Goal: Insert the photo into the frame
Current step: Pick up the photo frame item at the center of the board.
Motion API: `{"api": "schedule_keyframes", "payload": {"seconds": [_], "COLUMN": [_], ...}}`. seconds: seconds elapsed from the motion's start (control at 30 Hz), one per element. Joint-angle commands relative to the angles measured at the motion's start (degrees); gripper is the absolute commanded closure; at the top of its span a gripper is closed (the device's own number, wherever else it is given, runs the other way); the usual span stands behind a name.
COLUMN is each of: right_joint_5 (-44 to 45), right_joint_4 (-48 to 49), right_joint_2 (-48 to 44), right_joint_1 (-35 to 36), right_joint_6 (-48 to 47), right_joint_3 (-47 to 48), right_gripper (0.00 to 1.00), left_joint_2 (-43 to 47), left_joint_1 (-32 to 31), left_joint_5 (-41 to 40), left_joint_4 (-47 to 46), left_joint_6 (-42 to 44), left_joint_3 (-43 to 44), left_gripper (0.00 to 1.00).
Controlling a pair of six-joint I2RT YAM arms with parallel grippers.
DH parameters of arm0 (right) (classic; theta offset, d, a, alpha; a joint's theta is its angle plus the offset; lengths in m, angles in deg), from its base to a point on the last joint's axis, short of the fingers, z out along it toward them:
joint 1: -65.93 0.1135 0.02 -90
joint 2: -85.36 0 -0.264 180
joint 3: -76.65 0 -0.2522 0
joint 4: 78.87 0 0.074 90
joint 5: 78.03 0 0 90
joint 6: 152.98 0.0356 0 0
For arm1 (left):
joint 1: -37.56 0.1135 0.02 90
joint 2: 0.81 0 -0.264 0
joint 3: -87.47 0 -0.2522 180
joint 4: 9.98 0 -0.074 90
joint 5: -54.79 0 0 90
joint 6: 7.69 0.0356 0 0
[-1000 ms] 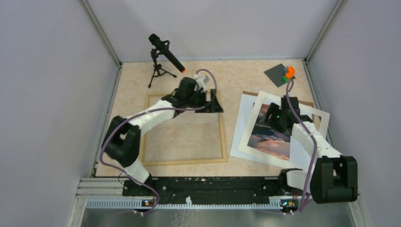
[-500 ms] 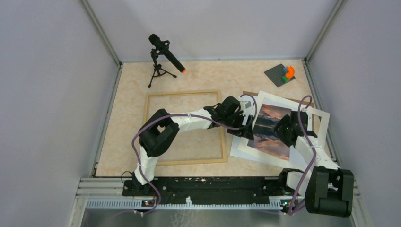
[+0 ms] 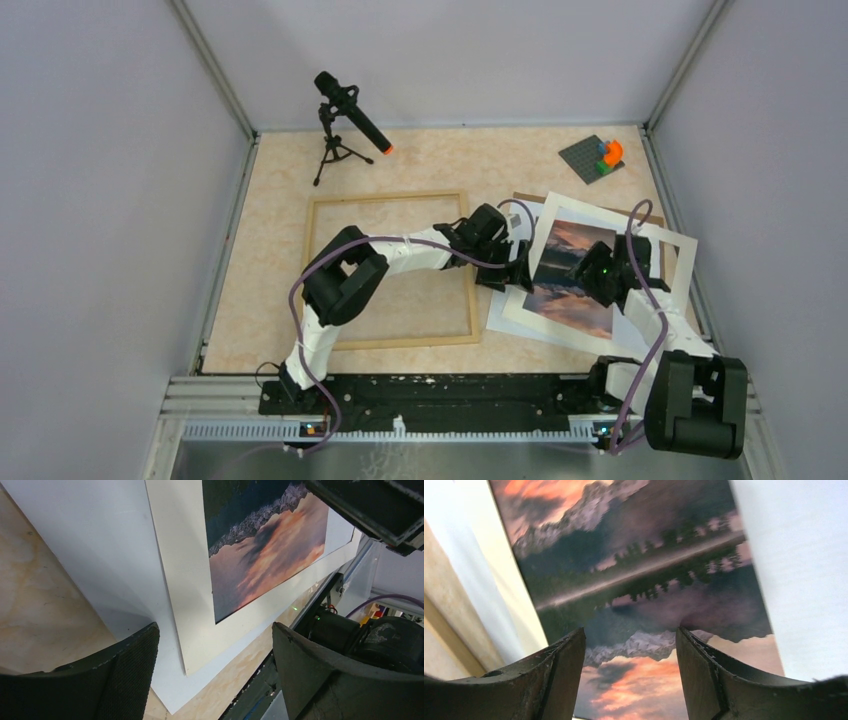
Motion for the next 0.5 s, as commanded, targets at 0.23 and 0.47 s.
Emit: {"api": "schedule_keyframes", "payload": {"seconds": [0.23,0.47], "right_joint_5": [-22.80,-28.60], "right_joint_4": [9.00,23.77], "right_joint_2": [0.39,12.63], "right_joint_1": [1.27,5.51], "right_joint_6": [-1.63,3.78], "right_joint_3": [0.97,0.28], "right_gripper": [0.61,0.83], "left_joint_2": [0.86,0.76], "left_joint_1": [1.50,3.15], "left_joint_5": [5.56,7.48], "left_joint_4": [-6.93,-10.54], "left_joint_6": [-6.59,-8.32], "left_joint_3": [-5.79,-9.10], "left_gripper": [0.14,0.15]}}
